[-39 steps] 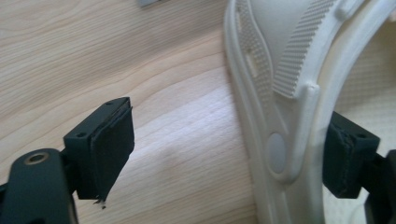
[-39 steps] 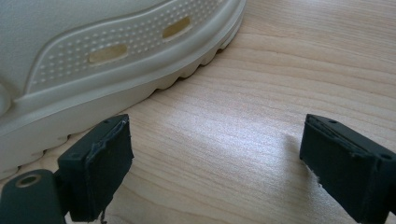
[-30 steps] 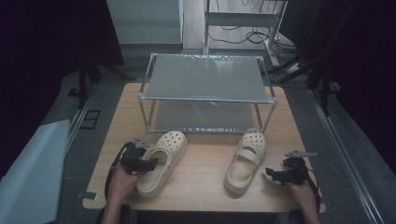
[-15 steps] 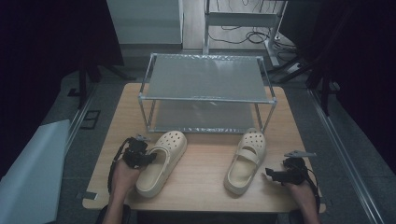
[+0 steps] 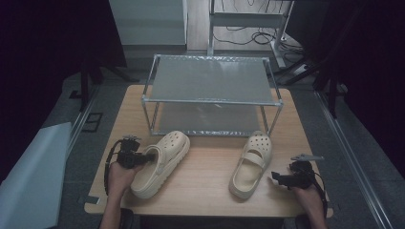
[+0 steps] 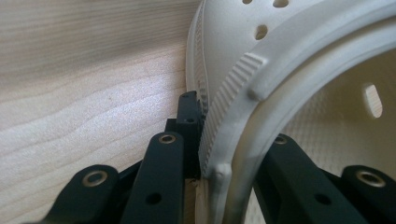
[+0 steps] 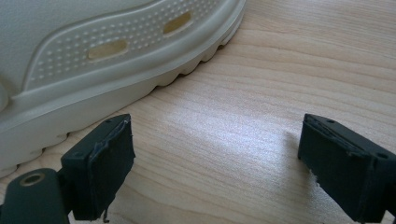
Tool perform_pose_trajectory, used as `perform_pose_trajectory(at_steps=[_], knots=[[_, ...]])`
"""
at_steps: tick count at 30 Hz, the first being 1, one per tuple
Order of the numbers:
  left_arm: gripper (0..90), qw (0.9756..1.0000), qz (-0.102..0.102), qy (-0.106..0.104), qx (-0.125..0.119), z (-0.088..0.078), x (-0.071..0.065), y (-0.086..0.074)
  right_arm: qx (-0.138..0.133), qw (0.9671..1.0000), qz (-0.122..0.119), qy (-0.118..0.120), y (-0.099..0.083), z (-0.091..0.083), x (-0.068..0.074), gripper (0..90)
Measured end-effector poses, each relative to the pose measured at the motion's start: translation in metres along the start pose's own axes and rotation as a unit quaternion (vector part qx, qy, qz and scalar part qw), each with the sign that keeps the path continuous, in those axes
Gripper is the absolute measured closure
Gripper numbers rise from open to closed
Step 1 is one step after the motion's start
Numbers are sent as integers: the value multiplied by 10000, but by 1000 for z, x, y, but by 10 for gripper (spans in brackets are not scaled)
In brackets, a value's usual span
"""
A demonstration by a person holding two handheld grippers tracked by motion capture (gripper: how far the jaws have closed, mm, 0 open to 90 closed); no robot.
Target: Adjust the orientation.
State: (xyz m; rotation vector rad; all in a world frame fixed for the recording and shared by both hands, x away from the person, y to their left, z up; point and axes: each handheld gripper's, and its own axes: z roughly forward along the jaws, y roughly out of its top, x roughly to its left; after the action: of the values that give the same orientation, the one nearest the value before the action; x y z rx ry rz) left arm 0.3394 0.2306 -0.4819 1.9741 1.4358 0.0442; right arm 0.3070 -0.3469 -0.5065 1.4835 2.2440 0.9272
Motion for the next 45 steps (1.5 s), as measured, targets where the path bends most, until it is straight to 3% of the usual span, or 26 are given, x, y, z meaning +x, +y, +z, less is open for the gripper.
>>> perform_pose_trajectory(at_steps=[3,6,12,18,26,33,45], knots=[[777,9992,-281,-272,-56,-1,7,-1,5,10000,6,1,0,0,0,103],[777,9981,-424,-436,-137,-4,10,-1,14,10000,9,2,0,0,0,103],[776,9947,-560,-822,-255,-10,9,4,0,10000,33,4,0,0,-1,103],[775,9938,-516,-944,-275,-17,3,12,-6,10000,47,4,0,0,-1,103],[774,9908,-491,-1221,-313,-29,-12,29,-8,10000,58,12,-1,0,-1,103],[774,9896,-271,-1383,-276,-40,-31,47,-7,10000,61,19,-1,-1,-1,103],[773,9856,-167,-1652,-314,-52,-50,67,-38,10000,70,25,-1,-1,-2,103]])
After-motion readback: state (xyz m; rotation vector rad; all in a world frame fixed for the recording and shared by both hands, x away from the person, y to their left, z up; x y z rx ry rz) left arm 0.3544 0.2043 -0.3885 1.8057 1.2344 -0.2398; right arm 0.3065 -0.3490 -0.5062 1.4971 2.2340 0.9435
